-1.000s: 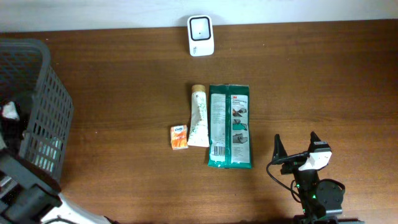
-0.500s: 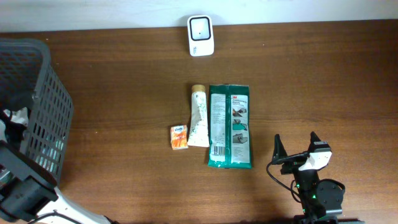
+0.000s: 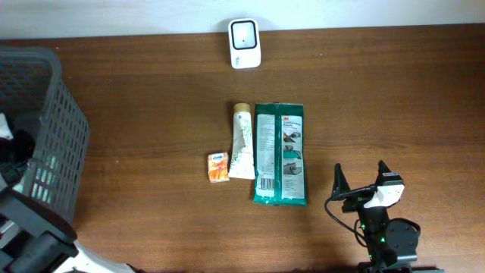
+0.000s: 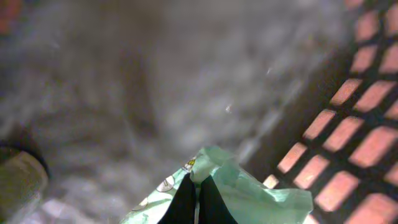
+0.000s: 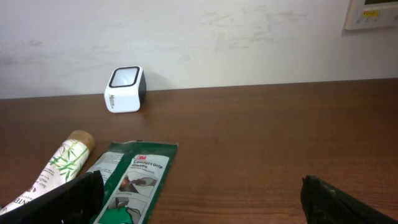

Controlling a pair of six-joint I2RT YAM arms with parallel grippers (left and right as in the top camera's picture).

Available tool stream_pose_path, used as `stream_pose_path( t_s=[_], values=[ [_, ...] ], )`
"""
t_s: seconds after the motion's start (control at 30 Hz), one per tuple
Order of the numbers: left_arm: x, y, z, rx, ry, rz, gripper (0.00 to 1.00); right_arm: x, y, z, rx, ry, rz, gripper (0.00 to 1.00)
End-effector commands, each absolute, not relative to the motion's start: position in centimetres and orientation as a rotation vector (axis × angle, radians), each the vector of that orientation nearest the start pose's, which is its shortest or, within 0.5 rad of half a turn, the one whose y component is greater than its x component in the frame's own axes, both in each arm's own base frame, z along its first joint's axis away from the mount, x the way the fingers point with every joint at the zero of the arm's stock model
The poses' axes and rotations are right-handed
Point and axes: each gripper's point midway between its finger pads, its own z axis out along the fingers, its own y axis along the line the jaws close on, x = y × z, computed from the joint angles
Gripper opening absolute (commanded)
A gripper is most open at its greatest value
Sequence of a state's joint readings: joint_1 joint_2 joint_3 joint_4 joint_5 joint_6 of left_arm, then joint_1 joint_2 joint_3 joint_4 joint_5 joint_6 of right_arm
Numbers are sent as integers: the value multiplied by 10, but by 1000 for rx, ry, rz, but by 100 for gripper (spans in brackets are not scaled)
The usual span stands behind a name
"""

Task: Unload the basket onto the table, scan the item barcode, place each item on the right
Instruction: 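Lift the mint wipes pack out and place it left of the tissues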

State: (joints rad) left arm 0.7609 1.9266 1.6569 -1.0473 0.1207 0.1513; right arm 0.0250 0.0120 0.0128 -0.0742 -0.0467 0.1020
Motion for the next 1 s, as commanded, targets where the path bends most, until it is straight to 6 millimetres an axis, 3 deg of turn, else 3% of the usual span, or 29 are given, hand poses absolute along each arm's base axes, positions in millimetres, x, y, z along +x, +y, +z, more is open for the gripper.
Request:
stream_pose_path(
  t_s=[0.0, 0.03, 0.07, 0.1, 0.17, 0.23, 0.27, 0.3, 0.33, 0.4, 0.5, 0.57, 0.7, 0.8, 0.83, 0.87, 0.93, 0.97],
  values=[
    [345, 294, 237, -869, 2418, 92, 0, 246, 13, 156, 34, 1648, 136, 98],
    [345, 293, 270, -874, 2335, 115, 0, 246, 13, 156, 34, 1648, 136, 98],
    [342, 277, 340, -833, 2164, 115, 0, 246, 13, 156, 34, 1648, 136, 98],
    [341, 256, 375, -776, 2081, 85, 0, 246, 13, 156, 34, 1648, 136, 98],
    [337, 189, 429, -590, 1993, -8, 0, 246, 13, 156, 34, 1648, 136, 98],
    [336, 103, 442, -382, 2038, -130, 0, 246, 13, 156, 34, 1648, 136, 98],
    [339, 66, 432, -296, 2104, -198, 0, 246, 13, 156, 34, 1648, 136, 98],
    [345, 22, 400, -197, 2235, -277, 0, 246, 13, 156, 34, 1648, 136, 98],
    [349, 5, 378, -168, 2303, -302, 0, 246, 13, 156, 34, 1648, 136, 98],
    [363, -31, 305, -155, 2479, -364, 0, 246, 13, 156, 34, 1648, 136, 98],
    [381, -90, 177, -156, 2651, -453, 0, 246, 13, 156, 34, 1648, 136, 98],
    [391, -102, 112, -220, 2707, -325, 0, 246, 13, 156, 34, 1648, 136, 98],
    [415, -129, 63, -150, 2714, -270, 0, 246, 13, 156, 34, 1648, 136, 98],
    [413, -129, 50, -115, 2733, -188, 0, 246, 13, 156, 34, 1648, 136, 98],
    [412, -132, 50, -105, 2734, -191, 4, 246, 13, 156, 34, 1648, 136, 98],
    [411, -135, 50, -92, 2735, -193, 25, 246, 13, 156, 34, 1648, 136, 98],
    [411, -139, 51, -22, 2732, -188, 47, 246, 13, 156, 34, 1648, 136, 98],
    [413, -139, 55, 16, 2727, -182, 51, 246, 13, 156, 34, 1648, 136, 98]
  ],
)
